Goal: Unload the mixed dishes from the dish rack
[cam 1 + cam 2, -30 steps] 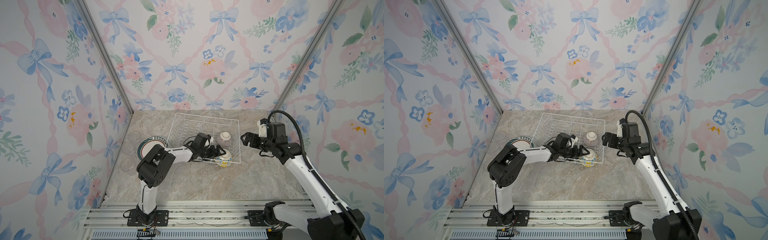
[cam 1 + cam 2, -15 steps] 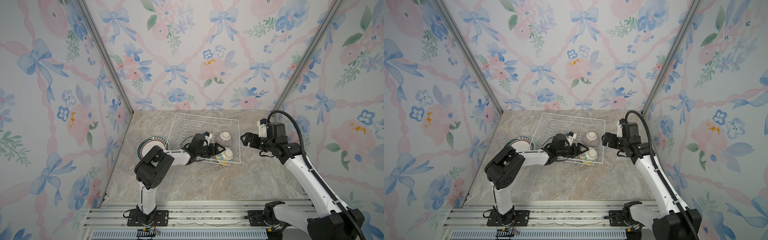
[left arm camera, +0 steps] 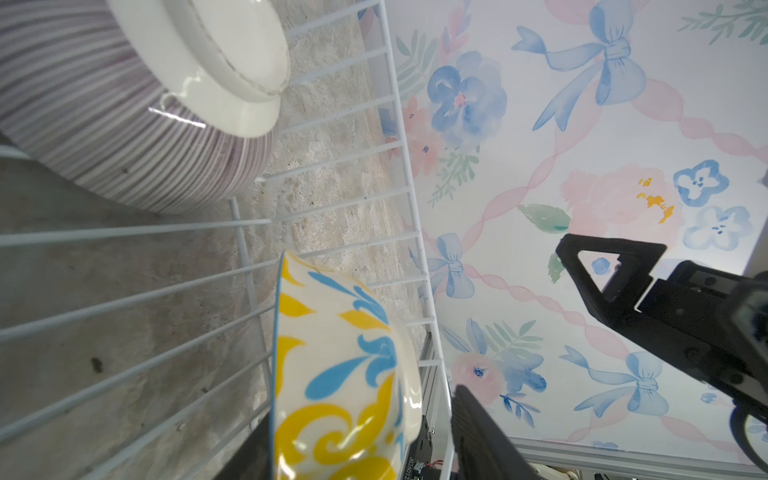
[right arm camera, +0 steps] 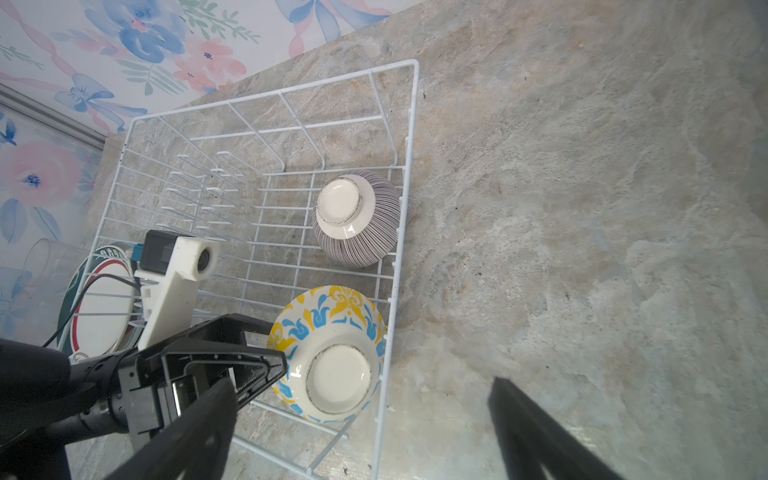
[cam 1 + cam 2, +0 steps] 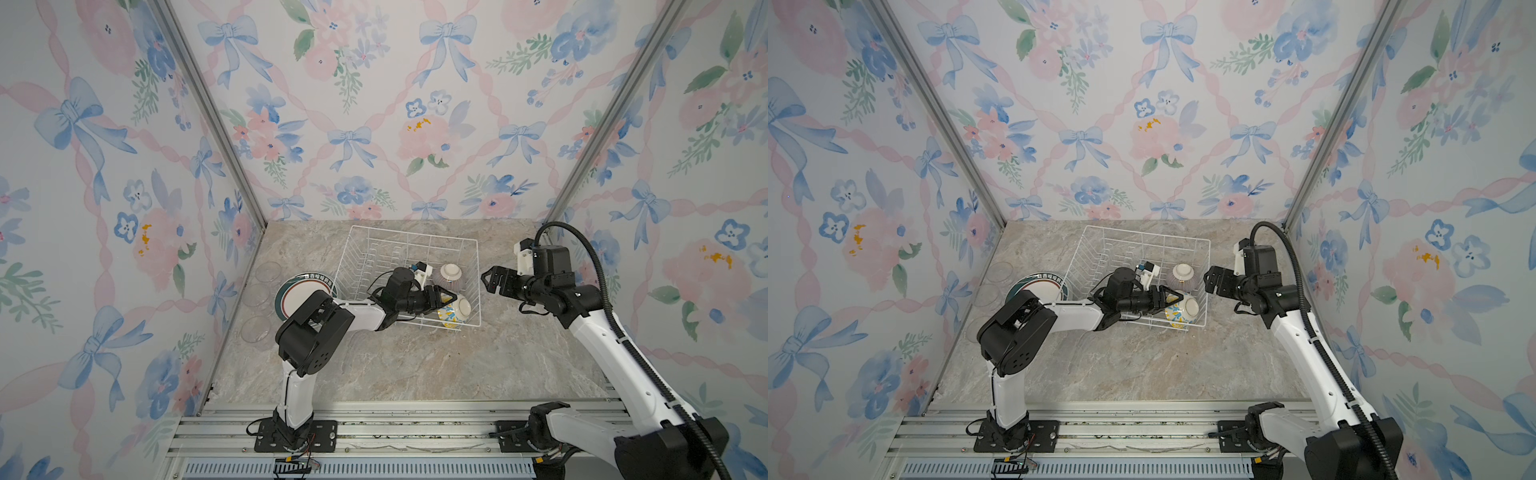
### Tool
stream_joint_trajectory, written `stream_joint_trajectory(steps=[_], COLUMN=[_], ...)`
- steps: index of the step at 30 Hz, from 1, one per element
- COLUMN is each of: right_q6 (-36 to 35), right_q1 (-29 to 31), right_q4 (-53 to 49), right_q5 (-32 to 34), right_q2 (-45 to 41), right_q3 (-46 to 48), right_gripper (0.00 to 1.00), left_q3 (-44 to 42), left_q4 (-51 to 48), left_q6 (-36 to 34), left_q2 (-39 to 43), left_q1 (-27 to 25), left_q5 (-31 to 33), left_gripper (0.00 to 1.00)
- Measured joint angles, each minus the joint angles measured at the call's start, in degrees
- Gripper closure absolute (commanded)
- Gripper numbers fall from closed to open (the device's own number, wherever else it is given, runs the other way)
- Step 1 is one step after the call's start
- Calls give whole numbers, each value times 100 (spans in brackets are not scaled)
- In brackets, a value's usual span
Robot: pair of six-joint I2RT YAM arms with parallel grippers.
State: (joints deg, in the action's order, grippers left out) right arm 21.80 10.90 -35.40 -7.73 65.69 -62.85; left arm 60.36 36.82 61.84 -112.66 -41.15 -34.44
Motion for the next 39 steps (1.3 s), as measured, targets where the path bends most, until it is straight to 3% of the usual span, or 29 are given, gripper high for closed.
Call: stream_joint_trajectory(steps=[14, 30, 39], right_q6=[0, -2, -2], right_q1=[-4, -4, -4], right_q4=[-2, -2, -2], right_q5=[2, 2, 0], right_q2=[0, 20, 31], right_q3=[0, 0, 0], right_gripper=[3, 3, 3], left_q3=[299, 660, 748], left_q4=[179, 431, 330], left_q6=[42, 37, 37], left_q2=[-334, -516, -529], left_q1=[-72, -125, -125], left_q5=[-142, -251, -267], left_gripper=[65, 98, 100])
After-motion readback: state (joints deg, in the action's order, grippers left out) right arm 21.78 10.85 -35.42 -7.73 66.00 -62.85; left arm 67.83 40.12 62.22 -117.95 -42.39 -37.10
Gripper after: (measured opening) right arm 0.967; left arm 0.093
